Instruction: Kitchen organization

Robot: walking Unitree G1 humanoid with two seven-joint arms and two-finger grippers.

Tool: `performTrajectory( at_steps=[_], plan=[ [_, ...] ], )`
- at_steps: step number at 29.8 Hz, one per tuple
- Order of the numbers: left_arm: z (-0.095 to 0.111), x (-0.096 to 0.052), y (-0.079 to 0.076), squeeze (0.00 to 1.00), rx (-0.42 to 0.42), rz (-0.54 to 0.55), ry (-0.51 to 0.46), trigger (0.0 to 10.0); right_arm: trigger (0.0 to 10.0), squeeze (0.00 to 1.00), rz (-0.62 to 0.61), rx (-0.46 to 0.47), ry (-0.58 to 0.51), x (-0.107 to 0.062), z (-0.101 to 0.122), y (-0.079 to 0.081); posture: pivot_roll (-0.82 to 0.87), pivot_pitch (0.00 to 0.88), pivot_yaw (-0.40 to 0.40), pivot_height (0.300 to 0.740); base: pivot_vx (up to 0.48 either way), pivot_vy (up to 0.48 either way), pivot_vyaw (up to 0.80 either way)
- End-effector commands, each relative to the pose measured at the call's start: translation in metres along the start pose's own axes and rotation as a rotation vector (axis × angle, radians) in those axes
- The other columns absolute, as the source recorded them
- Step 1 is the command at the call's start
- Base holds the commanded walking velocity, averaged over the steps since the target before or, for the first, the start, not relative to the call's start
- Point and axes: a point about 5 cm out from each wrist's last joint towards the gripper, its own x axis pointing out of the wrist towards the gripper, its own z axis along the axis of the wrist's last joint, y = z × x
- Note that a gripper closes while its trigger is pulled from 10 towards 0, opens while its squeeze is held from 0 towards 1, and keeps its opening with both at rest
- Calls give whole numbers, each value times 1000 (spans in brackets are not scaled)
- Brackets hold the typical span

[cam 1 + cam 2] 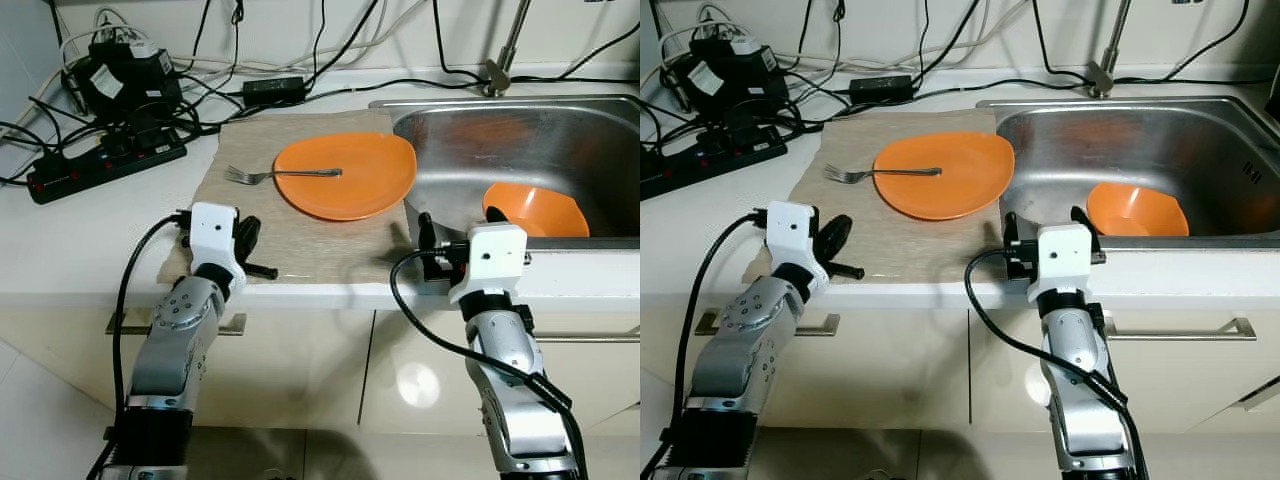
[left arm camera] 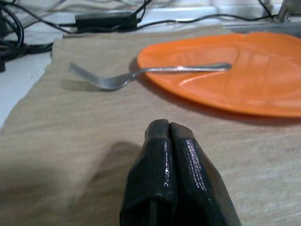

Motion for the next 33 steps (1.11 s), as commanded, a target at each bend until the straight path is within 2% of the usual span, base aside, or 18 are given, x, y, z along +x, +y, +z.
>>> performTrajectory(
  at_steps=[1,20,33],
  plan=[
    [-2,2,1,0,0,10,3,10000,10000,0,6,-3,-9,2,1,2,-59,0,60,740,0,0,0],
    [-3,1,-3,0,-4,7,-15,10000,10000,0,11,5,-7,3,-4,-2,-67,0,47,740,0,0,0],
    [-9,0,-4,0,-4,-5,15,10000,10000,0,20,12,-3,4,-5,0,-64,0,46,740,0,0,0]
  ],
)
